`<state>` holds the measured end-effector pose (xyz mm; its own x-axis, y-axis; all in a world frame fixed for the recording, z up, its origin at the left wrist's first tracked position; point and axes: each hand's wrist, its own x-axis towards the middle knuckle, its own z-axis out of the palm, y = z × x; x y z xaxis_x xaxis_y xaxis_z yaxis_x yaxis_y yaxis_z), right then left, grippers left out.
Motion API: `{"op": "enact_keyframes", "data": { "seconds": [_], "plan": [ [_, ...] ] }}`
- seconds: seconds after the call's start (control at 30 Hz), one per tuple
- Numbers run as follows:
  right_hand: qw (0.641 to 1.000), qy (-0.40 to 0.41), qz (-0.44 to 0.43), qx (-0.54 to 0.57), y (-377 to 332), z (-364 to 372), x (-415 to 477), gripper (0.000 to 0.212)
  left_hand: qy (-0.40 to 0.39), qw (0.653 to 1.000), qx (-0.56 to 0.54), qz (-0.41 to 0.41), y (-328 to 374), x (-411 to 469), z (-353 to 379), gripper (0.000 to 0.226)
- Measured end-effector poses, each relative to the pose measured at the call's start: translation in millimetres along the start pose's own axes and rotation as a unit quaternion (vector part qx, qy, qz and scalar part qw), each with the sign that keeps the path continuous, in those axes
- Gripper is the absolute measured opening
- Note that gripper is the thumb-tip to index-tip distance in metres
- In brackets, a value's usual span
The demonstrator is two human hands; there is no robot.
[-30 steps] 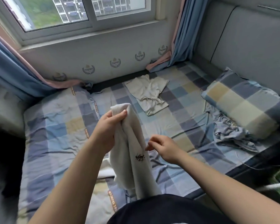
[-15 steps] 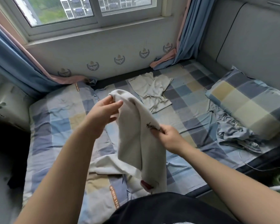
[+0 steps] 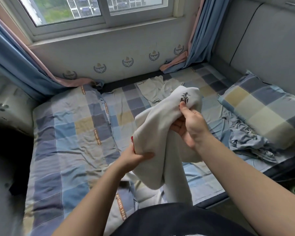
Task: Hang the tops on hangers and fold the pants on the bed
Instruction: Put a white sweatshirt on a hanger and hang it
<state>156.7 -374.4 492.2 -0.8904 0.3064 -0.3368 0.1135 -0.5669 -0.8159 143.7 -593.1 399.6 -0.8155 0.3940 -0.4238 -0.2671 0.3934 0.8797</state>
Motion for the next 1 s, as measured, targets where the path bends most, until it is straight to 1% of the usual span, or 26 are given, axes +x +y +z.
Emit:
{"op": "enact_keyframes", "data": {
  "seconds": [0.07,0.1,0.13,0.17,0.23,0.27,0.3,0.37,0.43,0.47,0.5,0.57,0.6,0.63,0.67,0.7,0.73,0.77,0.8,0.83,0.9,0.93,1.0],
  "plan": [
    [0.999,-0.004,-0.006,0.037,-6,1,-4,0.034,0.0,0.999,0.038,-0.009,-17,7,1,0.037],
    [0.999,-0.004,-0.011,0.052,-9,1,-6,0.034,0.019,0.999,0.039,-0.003,-24,9,3,0.02],
    [0.998,0.001,-0.015,0.064,-10,0,-7,0.034,0.059,0.998,0.036,0.006,-29,12,5,0.009],
    [0.997,0.01,-0.017,0.075,-11,-2,-7,0.033,0.113,0.993,0.032,0.013,-32,15,5,0.004],
    [0.995,0.035,-0.013,0.089,-10,-10,-5,0.031,0.223,0.974,0.019,0.025,-31,19,2,0.011],
    [0.995,0.049,-0.007,0.089,-8,-15,-3,0.03,0.264,0.964,0.007,0.035,-28,20,-2,0.015],
    [0.994,0.065,0.001,0.086,-5,-21,-1,0.03,0.293,0.955,-0.005,0.05,-23,21,-7,0.019],
    [0.991,0.101,0.034,0.078,7,-35,4,0.031,0.327,0.94,-0.031,0.087,-8,22,-18,0.023],
    [0.985,0.131,0.101,0.055,25,-52,6,0.033,0.331,0.934,-0.061,0.123,13,22,-26,0.025],
    [0.98,0.132,0.149,0.02,36,-64,6,0.036,0.323,0.933,-0.075,0.141,23,21,-27,0.027],
    [0.971,0.112,0.21,-0.04,48,-76,5,0.039,0.31,0.934,-0.081,0.16,33,19,-28,0.03],
    [0.929,0.01,0.322,-0.18,65,-96,-5,0.039,0.268,0.942,-0.055,0.197,49,14,-27,0.037],
    [0.906,-0.043,0.347,-0.238,70,-102,-9,0.035,0.242,0.947,-0.028,0.208,54,12,-25,0.039],
    [0.893,-0.075,0.343,-0.283,71,-104,-10,0.03,0.22,0.952,0.008,0.214,58,9,-24,0.041],
    [0.896,-0.077,0.302,-0.317,70,-102,-9,0.024,0.2,0.954,0.044,0.22,60,7,-23,0.042],
    [0.911,-0.062,0.238,-0.332,67,-97,-5,0.019,0.182,0.954,0.074,0.225,60,6,-22,0.043],
    [0.927,-0.047,0.164,-0.335,61,-89,-1,0.019,0.165,0.955,0.095,0.228,61,4,-22,0.044],
    [0.936,-0.046,0.091,-0.336,53,-80,2,0.024,0.147,0.956,0.11,0.229,61,1,-23,0.045],
    [0.937,-0.064,0.029,-0.342,43,-71,4,0.031,0.127,0.957,0.124,0.228,62,-3,-24,0.047],
    [0.93,-0.093,-0.023,-0.356,35,-63,6,0.039,0.106,0.958,0.137,0.227,64,-7,-27,0.048],
    [0.892,-0.157,-0.097,-0.412,20,-48,7,0.053,0.067,0.959,0.152,0.229,69,-16,-34,0.042],
    [0.87,-0.19,-0.111,-0.441,14,-39,6,0.059,0.049,0.958,0.157,0.235,72,-21,-38,0.037],
    [0.832,-0.263,-0.095,-0.48,6,-21,8,0.07,0.01,0.959,0.155,0.237,83,-33,-45,0.024]
  ]
}}
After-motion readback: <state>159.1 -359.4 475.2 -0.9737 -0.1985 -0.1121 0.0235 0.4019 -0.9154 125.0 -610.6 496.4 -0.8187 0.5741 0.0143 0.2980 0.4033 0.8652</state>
